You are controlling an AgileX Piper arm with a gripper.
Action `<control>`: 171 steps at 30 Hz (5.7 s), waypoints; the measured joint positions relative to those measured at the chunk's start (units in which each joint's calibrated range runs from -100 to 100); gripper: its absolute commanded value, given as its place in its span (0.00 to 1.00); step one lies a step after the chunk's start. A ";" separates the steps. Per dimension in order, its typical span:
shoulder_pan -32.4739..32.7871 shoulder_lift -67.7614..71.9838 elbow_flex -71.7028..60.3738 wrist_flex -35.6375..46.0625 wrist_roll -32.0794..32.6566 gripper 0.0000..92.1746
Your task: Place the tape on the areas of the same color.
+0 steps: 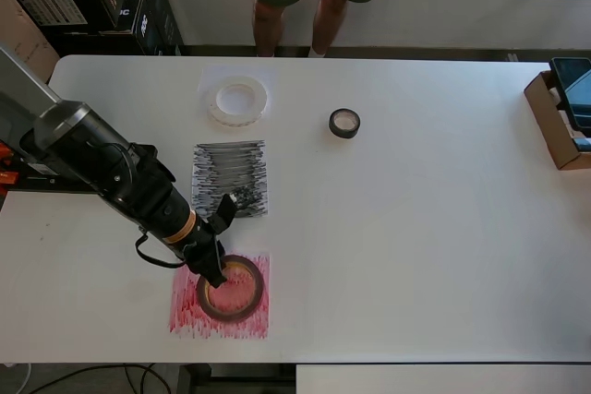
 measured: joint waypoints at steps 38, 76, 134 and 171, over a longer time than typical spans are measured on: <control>17.48 -11.58 -13.64 15.66 0.51 0.71; 37.99 29.01 -55.86 32.03 22.52 0.71; 38.75 32.24 -61.78 32.13 20.70 0.71; 39.61 38.66 -62.73 31.98 20.70 0.71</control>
